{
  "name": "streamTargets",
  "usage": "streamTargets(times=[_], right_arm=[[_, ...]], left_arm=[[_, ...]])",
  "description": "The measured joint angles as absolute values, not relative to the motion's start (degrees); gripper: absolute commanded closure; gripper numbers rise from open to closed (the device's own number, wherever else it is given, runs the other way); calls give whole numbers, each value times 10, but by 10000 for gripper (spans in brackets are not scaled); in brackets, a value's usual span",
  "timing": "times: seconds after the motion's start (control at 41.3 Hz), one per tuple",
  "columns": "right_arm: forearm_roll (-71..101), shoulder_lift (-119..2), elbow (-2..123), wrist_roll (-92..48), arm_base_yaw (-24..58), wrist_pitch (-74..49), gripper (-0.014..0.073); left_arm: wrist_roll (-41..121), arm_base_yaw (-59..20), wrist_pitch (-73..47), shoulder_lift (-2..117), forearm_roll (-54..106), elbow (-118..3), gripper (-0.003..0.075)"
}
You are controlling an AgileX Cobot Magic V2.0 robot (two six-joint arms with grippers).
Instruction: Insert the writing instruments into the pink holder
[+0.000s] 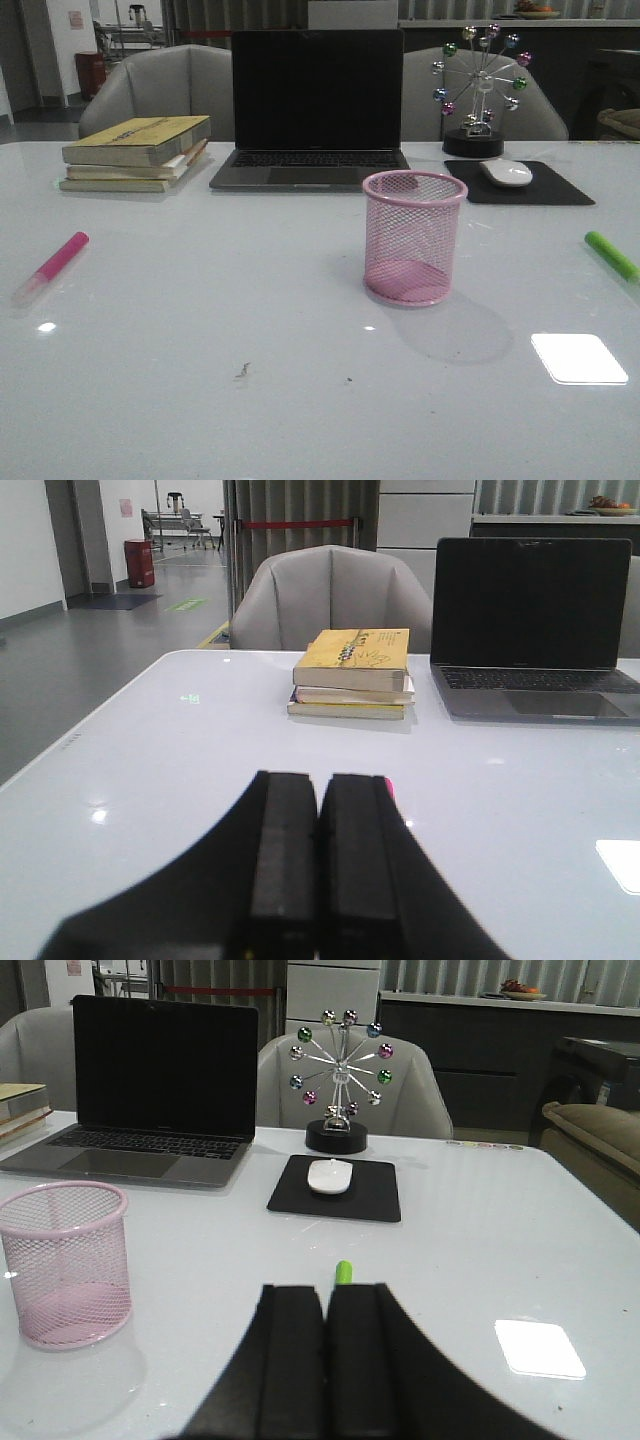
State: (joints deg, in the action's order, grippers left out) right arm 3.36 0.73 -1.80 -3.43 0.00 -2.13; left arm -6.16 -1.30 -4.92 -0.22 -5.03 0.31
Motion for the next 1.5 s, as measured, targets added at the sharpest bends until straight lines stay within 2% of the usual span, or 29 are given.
streamTargets(times=[0.557, 0.872, 1.091, 1.236, 1.503], right_arm=[[34, 7, -18, -34, 0, -21, 533], [34, 7, -18, -34, 0, -21, 533], [34, 7, -18, -34, 0, -20, 533], [34, 7, -18, -34, 0, -20, 533], [34, 7, 89, -34, 0, -91, 533]], left_arm=[[-60, -13, -49, -2, -52, 3, 629], [-46, -13, -76, -2, -136, 3, 629], [-43, -13, -47, -2, -141, 3, 629], [-43, -13, 26, -2, -116, 2, 629], [-43, -13, 0, -2, -79, -72, 629]])
